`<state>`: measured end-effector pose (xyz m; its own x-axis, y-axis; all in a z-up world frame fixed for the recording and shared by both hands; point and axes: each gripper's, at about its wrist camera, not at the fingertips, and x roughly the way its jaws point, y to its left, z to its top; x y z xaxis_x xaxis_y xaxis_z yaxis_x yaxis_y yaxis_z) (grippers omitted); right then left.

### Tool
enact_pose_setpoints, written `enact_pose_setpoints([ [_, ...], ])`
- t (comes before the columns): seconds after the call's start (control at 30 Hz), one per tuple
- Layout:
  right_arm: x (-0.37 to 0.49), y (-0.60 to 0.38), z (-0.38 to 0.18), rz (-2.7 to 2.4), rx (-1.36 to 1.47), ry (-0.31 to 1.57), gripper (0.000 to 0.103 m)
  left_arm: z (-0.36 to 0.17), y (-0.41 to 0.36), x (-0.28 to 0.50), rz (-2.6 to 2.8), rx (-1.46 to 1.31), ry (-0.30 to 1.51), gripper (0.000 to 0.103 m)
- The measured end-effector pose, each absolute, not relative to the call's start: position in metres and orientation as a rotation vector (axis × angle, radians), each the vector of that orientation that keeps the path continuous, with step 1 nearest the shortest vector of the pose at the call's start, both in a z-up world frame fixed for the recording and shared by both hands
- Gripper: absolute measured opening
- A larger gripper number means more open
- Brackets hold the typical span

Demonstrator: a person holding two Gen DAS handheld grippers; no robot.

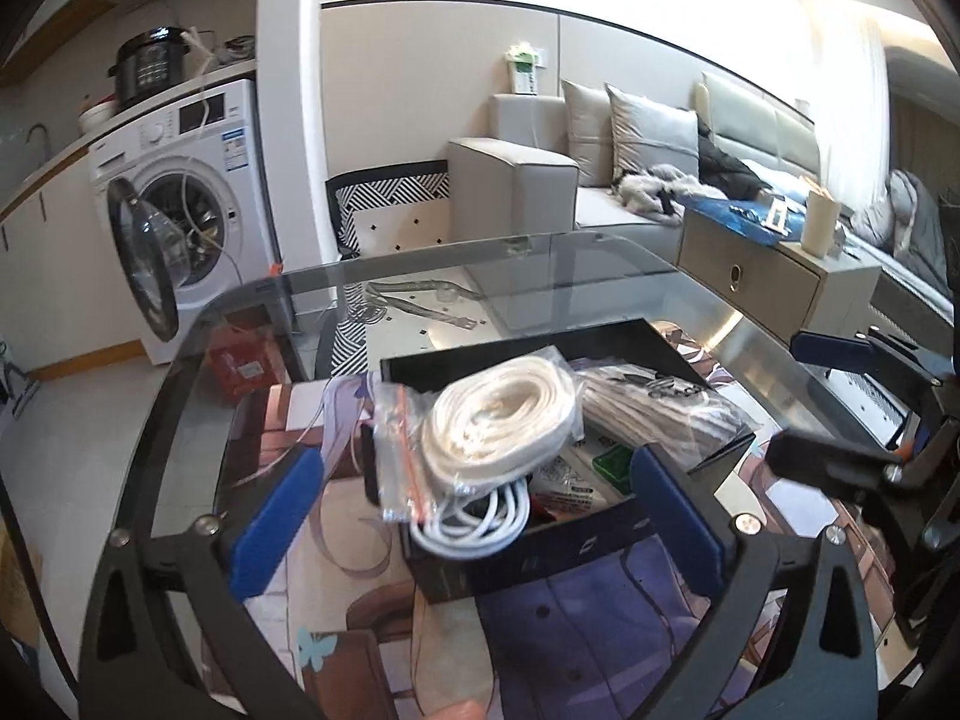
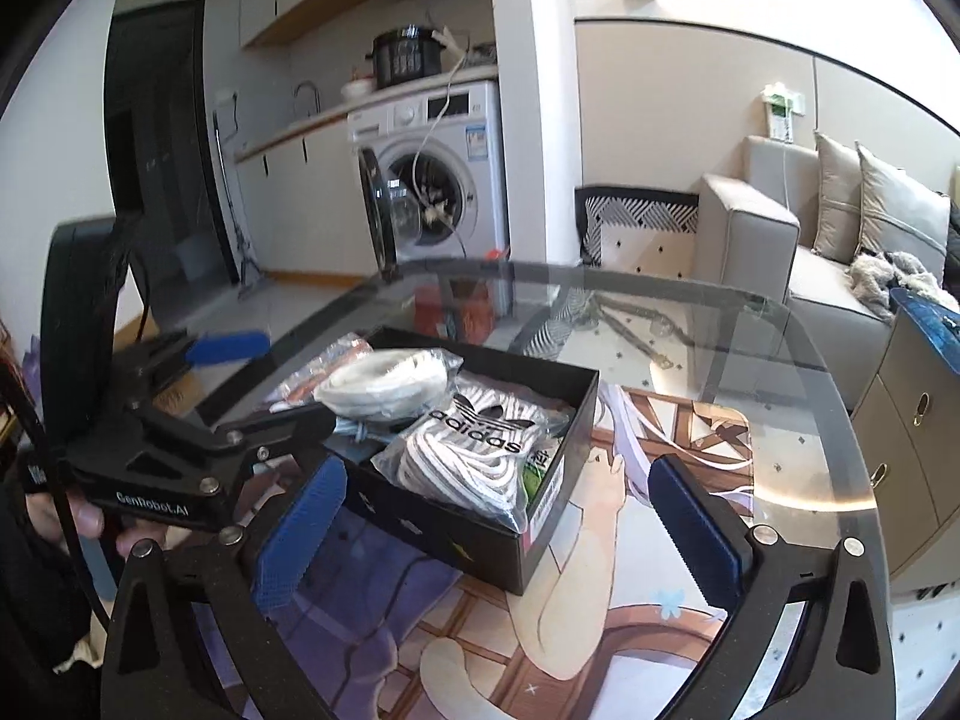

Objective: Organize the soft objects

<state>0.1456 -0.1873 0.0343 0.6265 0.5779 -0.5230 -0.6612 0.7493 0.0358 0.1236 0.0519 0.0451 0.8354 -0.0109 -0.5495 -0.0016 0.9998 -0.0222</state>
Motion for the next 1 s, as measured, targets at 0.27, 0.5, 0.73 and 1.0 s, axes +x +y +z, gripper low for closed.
enact_pose_setpoints([
  [0.27,0.129,-0.191,0.029,0.708,-0.14,0.452,0.103,0.032,0.053,0.104,0.03,-0.011,0.546,0.103],
  [0.5,0.121,-0.188,0.019,0.719,-0.119,0.415,0.103,0.025,0.057,0.091,0.049,-0.025,0.515,0.103],
  [0.73,0.117,-0.187,0.012,0.706,-0.124,0.387,0.103,0.016,0.066,0.083,0.076,-0.055,0.494,0.103],
  [1.0,0.117,-0.189,0.007,0.695,-0.134,0.375,0.103,0.011,0.067,0.084,0.078,-0.058,0.495,0.103],
])
